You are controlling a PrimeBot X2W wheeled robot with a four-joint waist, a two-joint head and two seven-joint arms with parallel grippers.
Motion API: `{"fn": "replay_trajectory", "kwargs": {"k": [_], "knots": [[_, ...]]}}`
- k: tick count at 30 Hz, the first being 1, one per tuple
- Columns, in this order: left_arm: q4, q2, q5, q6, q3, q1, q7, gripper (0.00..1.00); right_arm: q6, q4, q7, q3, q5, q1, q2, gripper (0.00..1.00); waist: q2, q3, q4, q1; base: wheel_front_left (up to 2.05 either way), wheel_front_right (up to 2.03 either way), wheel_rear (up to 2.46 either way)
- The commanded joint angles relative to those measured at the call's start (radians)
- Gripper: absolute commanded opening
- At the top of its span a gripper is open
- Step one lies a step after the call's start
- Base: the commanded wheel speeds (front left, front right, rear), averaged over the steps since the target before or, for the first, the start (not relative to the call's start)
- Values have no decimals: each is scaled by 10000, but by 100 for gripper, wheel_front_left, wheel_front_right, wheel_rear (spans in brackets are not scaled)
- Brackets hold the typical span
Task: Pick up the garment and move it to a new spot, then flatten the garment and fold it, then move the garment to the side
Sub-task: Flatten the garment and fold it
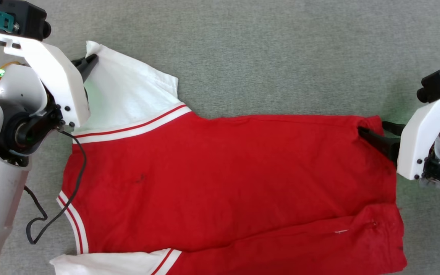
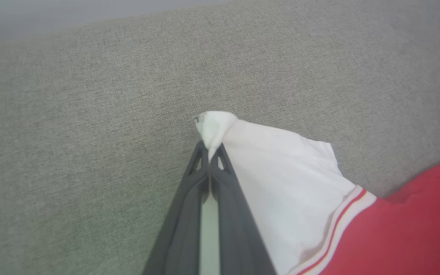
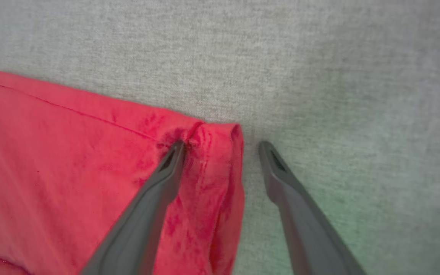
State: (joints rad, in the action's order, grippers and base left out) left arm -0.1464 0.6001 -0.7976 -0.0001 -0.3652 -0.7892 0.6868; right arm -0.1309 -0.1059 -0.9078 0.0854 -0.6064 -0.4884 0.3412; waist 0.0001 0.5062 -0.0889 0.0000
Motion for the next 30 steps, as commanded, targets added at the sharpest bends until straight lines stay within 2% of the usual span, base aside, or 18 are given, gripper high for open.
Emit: {"fn": "replay_trajectory", "kwargs": {"k": [1,2,6,12,18,23,30], "knots": [[71,-12,9,-35,6,-19,-125,0,4,-659,-669,293,117,305,-263,43,-1,46,124,0,0,0,0],[81,-17,10,-41,10,23,-168,0,4,-707,-796,350,266,321,-223,0,-1,40,158,0,0,0,0],[5,-63,-21,-13,62,253,-429,0,4,-561,-834,247,452,136,-291,0,-1,-147,270,0,0,0,0],[-103,-115,-12,70,316,731,-1196,0,4,109,148,-277,820,-34,3,0,-1,-828,394,0,0,0,0],[88,-47,-114,205,558,1493,-1764,0,4,284,741,-842,1109,320,-103,0,-1,-1592,507,0,0,0,0],[686,173,-294,508,939,2768,-2204,0,4,480,1121,-1333,1226,1016,-312,0,-1,-2240,563,0,0,0,0],[1601,138,-750,1276,1503,5483,-2811,0,4,478,1774,-1702,1184,2380,-794,0,-1,-2988,628,0,0,0,0]]}}
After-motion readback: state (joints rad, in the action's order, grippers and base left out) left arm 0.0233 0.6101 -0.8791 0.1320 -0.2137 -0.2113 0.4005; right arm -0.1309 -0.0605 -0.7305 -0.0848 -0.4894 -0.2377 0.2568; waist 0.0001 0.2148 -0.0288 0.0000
